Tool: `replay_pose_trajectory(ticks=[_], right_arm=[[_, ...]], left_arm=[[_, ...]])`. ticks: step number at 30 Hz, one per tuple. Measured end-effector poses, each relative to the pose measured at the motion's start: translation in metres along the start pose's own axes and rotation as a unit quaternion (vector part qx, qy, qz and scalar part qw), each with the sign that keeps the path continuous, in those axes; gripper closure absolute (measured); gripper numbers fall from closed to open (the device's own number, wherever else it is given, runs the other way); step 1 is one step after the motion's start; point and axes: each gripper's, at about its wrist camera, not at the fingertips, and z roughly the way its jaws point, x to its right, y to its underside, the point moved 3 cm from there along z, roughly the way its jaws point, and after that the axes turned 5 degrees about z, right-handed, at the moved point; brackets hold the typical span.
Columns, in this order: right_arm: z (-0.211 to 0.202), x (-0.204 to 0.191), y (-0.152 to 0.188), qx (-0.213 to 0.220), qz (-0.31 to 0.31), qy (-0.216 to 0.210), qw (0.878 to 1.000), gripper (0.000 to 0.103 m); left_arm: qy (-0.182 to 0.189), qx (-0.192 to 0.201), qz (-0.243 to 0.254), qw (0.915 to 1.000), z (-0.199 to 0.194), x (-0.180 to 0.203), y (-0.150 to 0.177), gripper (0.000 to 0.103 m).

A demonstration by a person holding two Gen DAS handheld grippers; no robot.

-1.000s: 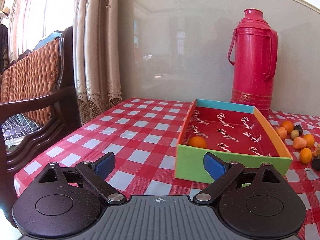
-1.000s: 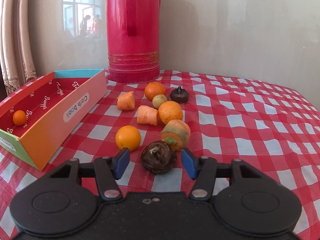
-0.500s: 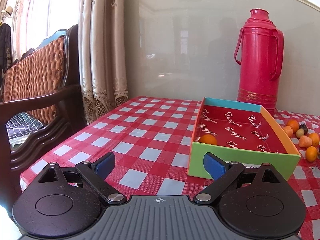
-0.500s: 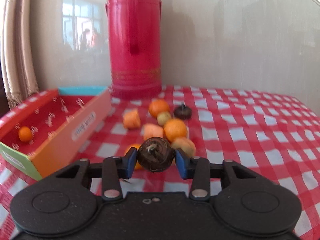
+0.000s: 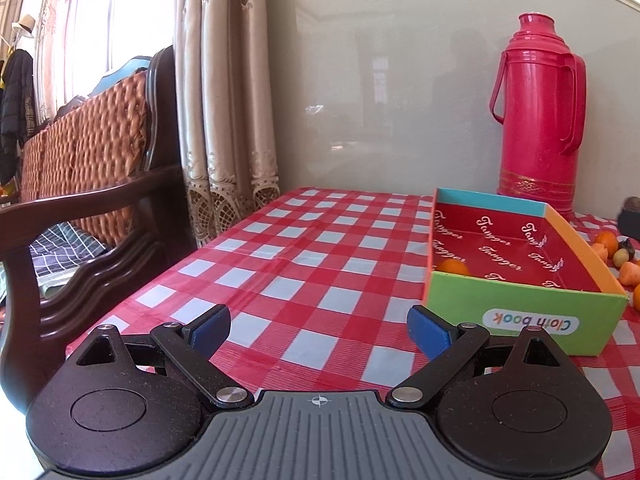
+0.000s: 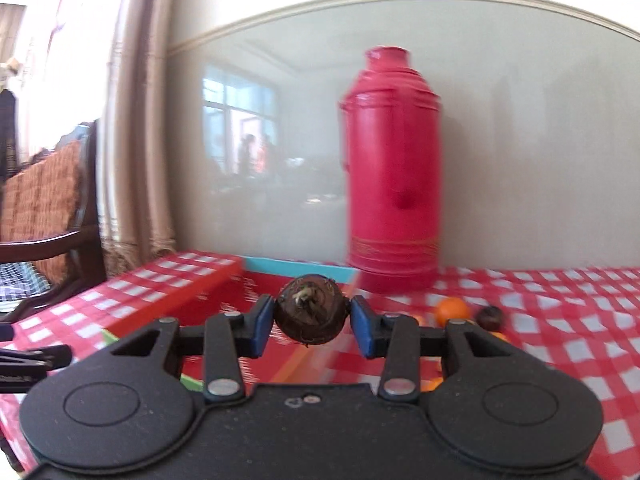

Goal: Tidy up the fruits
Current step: 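Reach the right gripper to the dark brown fruit and grasp it, then lower the dark brown fruit into the box and open the right gripper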

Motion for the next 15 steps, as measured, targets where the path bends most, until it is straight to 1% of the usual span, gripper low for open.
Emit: replay_pose_trajectory(ticks=[3, 4, 5, 8, 11, 15], right_arm=[[0.007, -0.015, 0.003, -0.002, -0.007, -0.016, 1.000, 0.068], [0.011, -0.019, 0.005, -0.010, -0.011, -0.019, 1.000, 0.060], [0.017, -0.023, 0.007, -0.017, -0.015, -0.017, 1.000, 0.048], [0.012, -0.021, 0.007, -0.004, 0.008, -0.015, 1.000, 0.033], [0.006, -0.012, 0.004, 0.008, 0.018, -0.003, 1.000, 0.027], [-0.002, 0.003, 0.006, 0.010, 0.024, 0.012, 1.000, 0.025]], left_arm=[[-0.004, -0.002, 0.000, 1.0000, 0.000, -0.004, 0.001, 0.008], [-0.006, -0.002, 0.000, 1.0000, -0.001, -0.006, 0.002, 0.008], [-0.008, -0.003, -0.001, 1.0000, -0.001, -0.007, 0.002, 0.009], [-0.010, -0.005, -0.005, 0.9999, -0.001, -0.011, 0.003, 0.009], [-0.009, -0.002, -0.007, 0.9999, -0.001, -0.012, 0.002, 0.008], [-0.004, 0.001, -0.005, 1.0000, -0.003, -0.007, -0.001, 0.008]])
